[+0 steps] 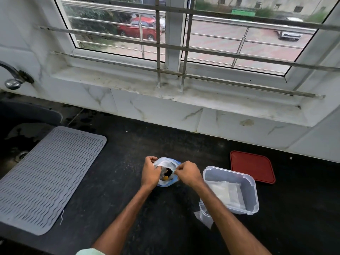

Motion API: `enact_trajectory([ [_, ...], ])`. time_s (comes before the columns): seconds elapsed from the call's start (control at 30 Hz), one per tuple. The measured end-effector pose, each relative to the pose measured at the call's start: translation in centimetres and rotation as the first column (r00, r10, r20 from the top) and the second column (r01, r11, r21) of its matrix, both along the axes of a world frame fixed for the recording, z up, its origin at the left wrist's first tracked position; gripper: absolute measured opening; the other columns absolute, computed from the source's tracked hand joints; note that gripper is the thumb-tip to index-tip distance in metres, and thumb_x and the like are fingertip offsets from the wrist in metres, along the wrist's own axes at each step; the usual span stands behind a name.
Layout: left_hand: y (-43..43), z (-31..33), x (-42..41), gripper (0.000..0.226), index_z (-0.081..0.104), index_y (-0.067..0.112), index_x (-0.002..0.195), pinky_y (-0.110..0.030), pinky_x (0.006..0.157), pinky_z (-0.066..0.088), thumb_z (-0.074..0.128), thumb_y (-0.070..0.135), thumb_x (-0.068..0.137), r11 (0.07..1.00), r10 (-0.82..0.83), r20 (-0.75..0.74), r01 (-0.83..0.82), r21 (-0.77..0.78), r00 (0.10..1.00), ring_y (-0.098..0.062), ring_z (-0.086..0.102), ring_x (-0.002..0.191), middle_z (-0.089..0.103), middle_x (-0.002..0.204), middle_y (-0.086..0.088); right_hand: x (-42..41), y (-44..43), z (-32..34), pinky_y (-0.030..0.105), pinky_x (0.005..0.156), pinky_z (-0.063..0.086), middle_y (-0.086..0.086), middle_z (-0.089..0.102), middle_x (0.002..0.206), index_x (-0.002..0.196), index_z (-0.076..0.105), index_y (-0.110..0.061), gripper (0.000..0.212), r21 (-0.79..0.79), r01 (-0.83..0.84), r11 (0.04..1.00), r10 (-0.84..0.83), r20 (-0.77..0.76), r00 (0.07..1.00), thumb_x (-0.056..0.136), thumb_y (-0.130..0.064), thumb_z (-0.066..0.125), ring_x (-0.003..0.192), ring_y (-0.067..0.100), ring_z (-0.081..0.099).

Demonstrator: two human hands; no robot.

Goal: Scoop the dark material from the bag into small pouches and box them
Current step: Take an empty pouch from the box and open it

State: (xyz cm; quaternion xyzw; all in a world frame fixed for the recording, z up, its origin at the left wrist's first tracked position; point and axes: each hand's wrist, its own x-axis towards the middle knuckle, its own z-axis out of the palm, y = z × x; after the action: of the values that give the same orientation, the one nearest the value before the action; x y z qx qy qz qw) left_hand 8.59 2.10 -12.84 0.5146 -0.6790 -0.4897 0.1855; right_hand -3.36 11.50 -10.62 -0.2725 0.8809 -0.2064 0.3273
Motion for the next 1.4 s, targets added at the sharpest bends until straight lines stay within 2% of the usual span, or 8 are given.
enact_trajectory([
  [0.23, 0.6, 0.3, 0.1, 0.026, 0.049, 0.017, 0.106, -0.034, 0.079, 0.048, 0.062, 0.011, 0.084, 0.997, 0.04, 0.096, -0.033, -0.069, 0.995, -0.02, 0.06, 0.09, 0.064, 0.106, -0.003, 0.6, 1.0, 0.4, 0.037, 0.073, 0.06, 0.004, 0.074, 0.083, 0.092, 0.077, -0.014, 0.024, -0.057, -0.033, 0.998, 0.027, -0.102, 0.994, 0.083, -0.026, 0.059, 0.075, 0.022, 0.07],
  [0.5, 1.2, 1.0, 0.0, 0.026, 0.049, 0.019, 0.106, -0.035, 0.079, 0.046, 0.061, 0.017, 0.083, 0.996, 0.047, 0.179, -0.032, -0.083, 0.983, -0.025, 0.062, 0.093, 0.062, 0.104, 0.001, -0.5, 1.9, 0.7, 0.029, 0.055, 0.049, 0.006, 0.07, 0.064, 0.073, 0.077, -0.011, 0.018, -0.109, 0.184, 0.977, -0.157, 0.219, 0.963, 0.084, -0.018, 0.064, 0.052, 0.013, 0.056],
  [0.77, 1.3, 0.9, 1.2, 0.042, 0.044, 0.02, 0.113, -0.037, 0.082, 0.051, 0.071, 0.026, 0.082, 1.0, -0.004, 0.157, 0.004, -0.001, 0.988, -0.018, 0.061, 0.09, 0.061, 0.11, 0.0, -1.4, 2.1, 3.4, 0.02, 0.044, 0.038, 0.005, 0.064, 0.063, 0.082, 0.077, -0.003, 0.021, -0.114, 0.18, 0.977, -0.138, 0.306, 0.942, 0.088, -0.01, 0.058, 0.049, 0.01, 0.049],
  [0.9, 2.2, 0.7, 2.3, 0.054, 0.042, 0.017, 0.123, -0.038, 0.084, 0.05, 0.073, 0.028, 0.08, 0.985, -0.091, 0.185, 0.116, -0.129, 0.979, -0.016, 0.057, 0.101, 0.051, 0.123, 0.002, -1.8, 3.0, 4.0, 0.018, 0.041, 0.034, 0.004, 0.062, 0.061, 0.087, 0.076, 0.001, 0.021, -0.118, 0.188, 0.975, -0.137, 0.344, 0.929, 0.087, -0.009, 0.058, 0.045, 0.008, 0.046],
  [1.07, 3.6, 1.6, 3.1, 0.061, 0.04, 0.017, 0.131, -0.035, 0.092, 0.047, 0.073, 0.02, 0.08, 0.969, -0.103, 0.065, 0.115, -0.217, 0.993, -0.016, 0.051, 0.116, 0.045, 0.133, 0.001, -1.8, 4.3, 5.7, 0.019, 0.042, 0.03, 0.004, 0.059, 0.062, 0.093, 0.074, 0.006, 0.024, -0.134, 0.204, 0.97, -0.125, 0.447, 0.886, 0.089, -0.008, 0.055, 0.047, 0.008, 0.044],
  [1.23, 7.9, 4.8, 3.5, 0.036, 0.051, 0.017, 0.121, -0.009, 0.099, 0.033, 0.064, 0.02, 0.087, 0.831, -0.031, -0.204, -0.088, -0.549, 0.979, -0.012, 0.049, 0.119, 0.051, 0.127, 0.002, -2.4, 7.5, 8.0, 0.018, 0.044, 0.029, 0.003, 0.059, 0.063, 0.095, 0.074, 0.004, 0.022, -0.184, 0.221, 0.958, -0.096, 0.518, 0.85, 0.091, -0.009, 0.057, 0.048, 0.007, 0.044],
  [1.33, 12.8, 4.0, 3.4, 0.037, 0.051, 0.023, 0.118, -0.021, 0.09, 0.046, 0.065, 0.039, 0.087, 0.876, -0.142, -0.218, 0.02, -0.481, 0.966, -0.005, 0.054, 0.108, 0.053, 0.116, 0.012, -2.9, 10.6, 8.9, 0.018, 0.044, 0.028, 0.004, 0.059, 0.063, 0.09, 0.074, 0.002, 0.021, -0.225, 0.234, 0.946, -0.081, 0.535, 0.841, 0.091, -0.009, 0.057, 0.048, 0.007, 0.044],
  [1.4, 15.8, 2.2, 3.4, 0.063, 0.046, 0.027, 0.129, -0.027, 0.096, 0.049, 0.065, 0.061, 0.08, 0.936, -0.2, -0.145, 0.146, -0.321, 0.969, -0.001, 0.051, 0.118, 0.051, 0.128, 0.014, -3.1, 12.6, 9.2, 0.017, 0.042, 0.028, 0.005, 0.06, 0.064, 0.087, 0.073, 0.001, 0.02, -0.236, 0.234, 0.943, -0.075, 0.534, 0.842, 0.092, -0.008, 0.056, 0.048, 0.008, 0.044],
])
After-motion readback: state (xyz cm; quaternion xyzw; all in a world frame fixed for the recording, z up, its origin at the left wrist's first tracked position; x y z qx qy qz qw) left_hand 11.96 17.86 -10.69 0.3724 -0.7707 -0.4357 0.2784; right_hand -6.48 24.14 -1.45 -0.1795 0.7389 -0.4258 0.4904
